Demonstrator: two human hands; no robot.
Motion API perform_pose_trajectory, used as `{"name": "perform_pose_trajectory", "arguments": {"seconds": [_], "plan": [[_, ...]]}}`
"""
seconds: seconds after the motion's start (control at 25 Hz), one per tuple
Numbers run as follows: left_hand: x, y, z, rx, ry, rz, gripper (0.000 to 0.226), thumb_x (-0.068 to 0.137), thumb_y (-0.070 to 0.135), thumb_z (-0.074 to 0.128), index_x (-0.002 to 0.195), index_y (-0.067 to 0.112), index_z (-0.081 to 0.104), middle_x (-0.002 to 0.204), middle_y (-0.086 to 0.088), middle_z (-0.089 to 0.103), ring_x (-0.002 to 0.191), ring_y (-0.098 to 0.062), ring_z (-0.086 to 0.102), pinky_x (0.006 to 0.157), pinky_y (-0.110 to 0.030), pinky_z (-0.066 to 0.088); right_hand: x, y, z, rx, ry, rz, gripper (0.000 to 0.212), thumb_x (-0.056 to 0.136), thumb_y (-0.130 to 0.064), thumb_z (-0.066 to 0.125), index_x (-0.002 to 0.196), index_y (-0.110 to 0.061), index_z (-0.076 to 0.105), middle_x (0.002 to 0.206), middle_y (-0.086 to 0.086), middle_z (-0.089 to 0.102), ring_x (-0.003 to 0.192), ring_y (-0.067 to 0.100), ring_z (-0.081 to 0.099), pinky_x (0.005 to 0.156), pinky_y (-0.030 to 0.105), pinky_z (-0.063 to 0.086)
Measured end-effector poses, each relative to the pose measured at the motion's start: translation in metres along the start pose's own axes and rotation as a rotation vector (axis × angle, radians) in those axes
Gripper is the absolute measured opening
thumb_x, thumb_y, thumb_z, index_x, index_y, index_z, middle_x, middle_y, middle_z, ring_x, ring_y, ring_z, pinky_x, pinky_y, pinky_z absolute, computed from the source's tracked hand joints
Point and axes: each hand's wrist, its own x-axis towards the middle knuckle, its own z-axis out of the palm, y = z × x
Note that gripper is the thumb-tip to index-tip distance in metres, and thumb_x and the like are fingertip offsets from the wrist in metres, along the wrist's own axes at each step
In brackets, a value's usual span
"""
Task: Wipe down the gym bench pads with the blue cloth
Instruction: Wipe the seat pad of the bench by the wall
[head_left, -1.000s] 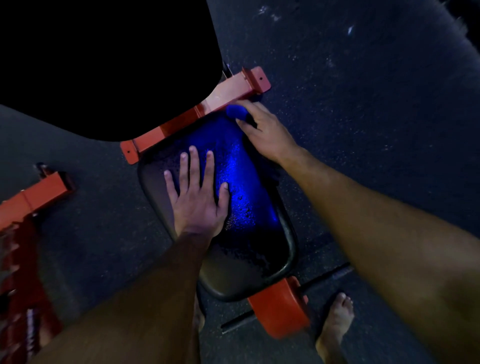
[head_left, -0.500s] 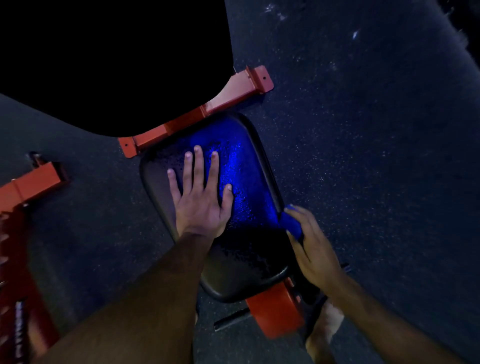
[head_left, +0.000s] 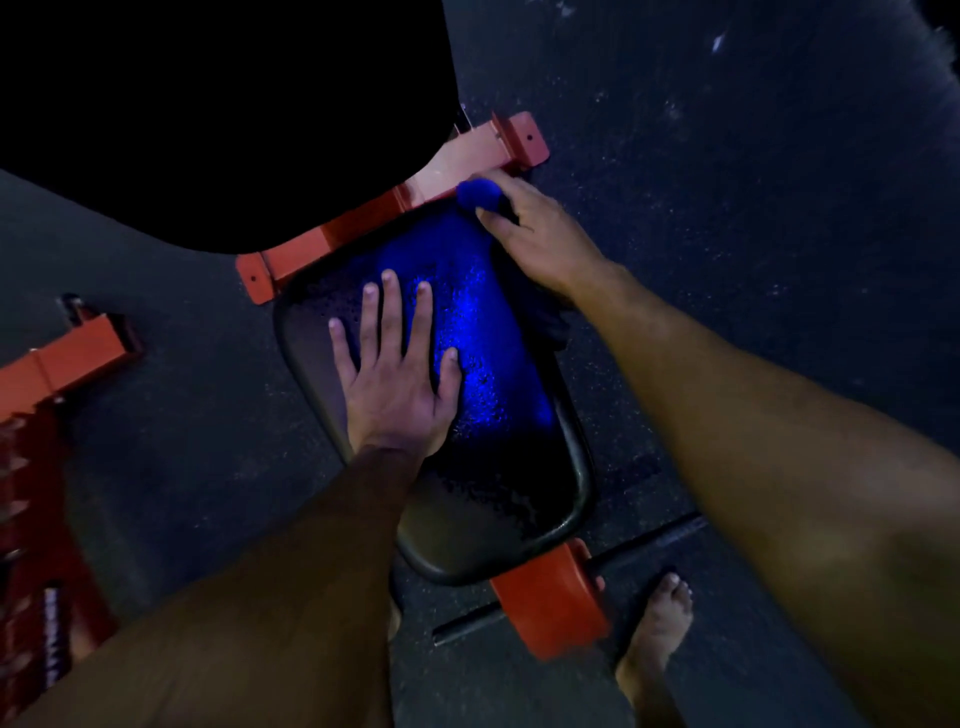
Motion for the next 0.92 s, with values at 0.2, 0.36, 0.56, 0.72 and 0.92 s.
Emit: {"name": "perform_pose_trajectory", "arguments": {"seconds": [0.2,0.36,0.56,0.72,0.92], "plan": [[0.000,0.000,0.000,0.002,-0.031,-0.015,0.067,0.102,0.049,0.022,0.163,0.021,0.019,0.171,-0.009,0.008,0.158,-0.027,0.006,0.124,-0.062,0.006,-0.118,0.013,0.025,0.143,0.104,0.095,0.046,0.104,-0.028,0.045,0.149,-0.027,0.038,0.146,-0.012,0.041,0.132,-0.003,0.040,0.108,0.009,0.025],[0.000,0.001,-0.001,0.001,-0.029,-0.010,0.067,0.102,0.049,0.022,0.163,0.021,0.019,0.171,-0.010,0.009,0.158,-0.028,0.007,0.123,-0.062,0.007,-0.241,0.025,0.039,0.086,-0.007,0.192,0.048,0.105,-0.043,0.035,0.151,-0.038,0.025,0.148,-0.033,0.025,0.135,-0.011,0.032,0.109,0.011,0.026],[-0.002,-0.001,0.000,-0.001,-0.016,-0.004,0.067,0.103,0.050,0.020,0.163,0.020,0.019,0.171,-0.010,0.009,0.158,-0.028,0.008,0.122,-0.064,0.009,-0.206,0.021,0.035,0.050,0.029,0.166,0.044,0.104,-0.037,0.037,0.147,-0.026,0.033,0.147,-0.009,0.039,0.129,0.006,0.045,0.111,0.033,0.039],[-0.001,-0.001,0.000,-0.001,0.002,0.003,0.068,0.102,0.049,0.023,0.163,0.020,0.020,0.171,-0.011,0.010,0.158,-0.029,0.009,0.122,-0.064,0.010,-0.094,0.007,0.024,0.005,0.146,0.043,0.039,0.105,-0.033,0.039,0.141,-0.018,0.041,0.140,0.003,0.047,0.123,0.020,0.052,0.103,0.038,0.043],[-0.002,-0.002,0.002,0.019,0.031,0.011,0.067,0.102,0.049,0.024,0.163,0.020,0.021,0.170,-0.011,0.013,0.157,-0.029,0.012,0.122,-0.064,0.013,-0.001,-0.005,0.006,-0.194,0.064,-0.113,0.038,0.102,-0.029,0.043,0.138,-0.017,0.043,0.131,0.009,0.052,0.108,0.030,0.059,0.085,0.034,0.047]]}}
